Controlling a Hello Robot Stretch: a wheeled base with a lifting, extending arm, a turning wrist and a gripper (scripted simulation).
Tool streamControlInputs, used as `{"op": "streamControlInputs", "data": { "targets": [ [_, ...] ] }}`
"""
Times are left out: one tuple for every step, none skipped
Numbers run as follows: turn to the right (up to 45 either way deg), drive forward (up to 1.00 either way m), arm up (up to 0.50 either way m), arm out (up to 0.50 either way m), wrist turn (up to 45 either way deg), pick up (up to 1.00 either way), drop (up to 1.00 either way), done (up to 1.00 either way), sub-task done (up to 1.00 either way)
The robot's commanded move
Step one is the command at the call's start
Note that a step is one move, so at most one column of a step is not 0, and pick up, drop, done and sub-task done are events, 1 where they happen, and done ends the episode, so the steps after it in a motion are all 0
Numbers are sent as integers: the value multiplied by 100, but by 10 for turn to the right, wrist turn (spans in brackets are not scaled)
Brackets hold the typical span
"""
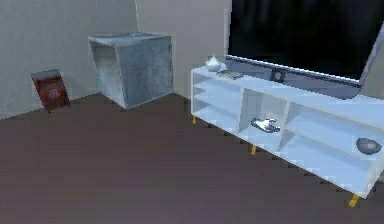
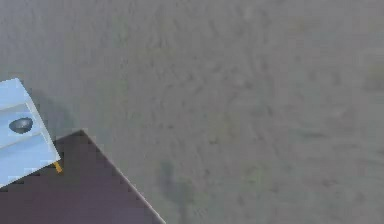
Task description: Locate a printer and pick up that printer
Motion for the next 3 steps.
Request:
{"op": "streamControlInputs", "data": {
  "targets": [
    [-180, 0, 0, 0, 0, 0, 0, 0, 0],
    [0, 15, 0, 0, 0, 0, 0, 0, 0],
    [-450, 0, 0, 0, 0, 0, 0, 0, 0]
  ]
}}
